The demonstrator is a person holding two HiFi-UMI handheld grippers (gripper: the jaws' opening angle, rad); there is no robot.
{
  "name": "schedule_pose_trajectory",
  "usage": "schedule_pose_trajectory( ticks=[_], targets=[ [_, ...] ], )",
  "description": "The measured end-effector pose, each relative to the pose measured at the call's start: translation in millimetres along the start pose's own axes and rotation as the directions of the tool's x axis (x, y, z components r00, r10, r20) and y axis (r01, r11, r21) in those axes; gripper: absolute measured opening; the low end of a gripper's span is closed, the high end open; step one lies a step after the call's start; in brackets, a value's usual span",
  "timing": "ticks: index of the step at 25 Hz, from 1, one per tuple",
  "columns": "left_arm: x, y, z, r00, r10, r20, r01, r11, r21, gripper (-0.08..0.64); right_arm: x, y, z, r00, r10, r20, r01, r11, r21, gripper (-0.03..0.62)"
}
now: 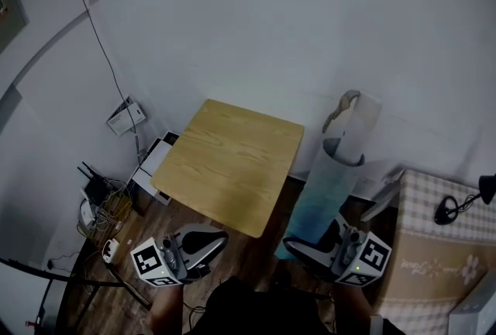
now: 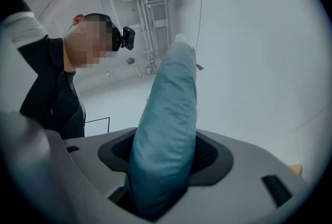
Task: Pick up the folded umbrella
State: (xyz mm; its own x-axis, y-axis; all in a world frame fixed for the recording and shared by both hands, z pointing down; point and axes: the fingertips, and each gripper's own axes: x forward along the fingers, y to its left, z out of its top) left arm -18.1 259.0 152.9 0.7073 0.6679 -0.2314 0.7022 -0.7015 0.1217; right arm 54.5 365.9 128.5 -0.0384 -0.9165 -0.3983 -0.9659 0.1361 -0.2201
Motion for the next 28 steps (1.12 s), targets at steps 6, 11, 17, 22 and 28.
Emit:
schedule_pose_trajectory(
  ticks=[6, 11, 17, 22, 28],
  targets=[
    [-23, -33, 26, 0.989, -0.139, 0.053, 0.137, 0.99, 0.042, 0.011, 15, 67, -6, 1.0, -0.017, 0.008, 0.017, 1.0, -0.019, 0.281],
    [-69, -63, 33, 0.982, -0.19, 0.013, 0.189, 0.981, 0.036, 0.011, 36, 120, -24, 0.999, -0.007, 0.034, 0.007, 1.0, 0.013, 0.281],
    [-190, -81, 43, 0.987, -0.149, 0.06, 0.151, 0.988, -0.035, 0.012, 85, 212, -71, 0.998, 0.055, 0.039, -0.056, 0.998, 0.024, 0.281],
    [-228, -99, 45, 0.979, -0.176, 0.105, 0.182, 0.982, -0.057, 0.011, 104, 255, -98, 0.999, 0.042, -0.008, -0.042, 0.998, 0.039, 0.281],
    [-236, -126, 43, 0.967, -0.227, 0.117, 0.235, 0.97, -0.063, 0.011, 98, 284, -103, 0.997, 0.07, 0.017, -0.071, 0.997, 0.042, 0.282]
  ],
)
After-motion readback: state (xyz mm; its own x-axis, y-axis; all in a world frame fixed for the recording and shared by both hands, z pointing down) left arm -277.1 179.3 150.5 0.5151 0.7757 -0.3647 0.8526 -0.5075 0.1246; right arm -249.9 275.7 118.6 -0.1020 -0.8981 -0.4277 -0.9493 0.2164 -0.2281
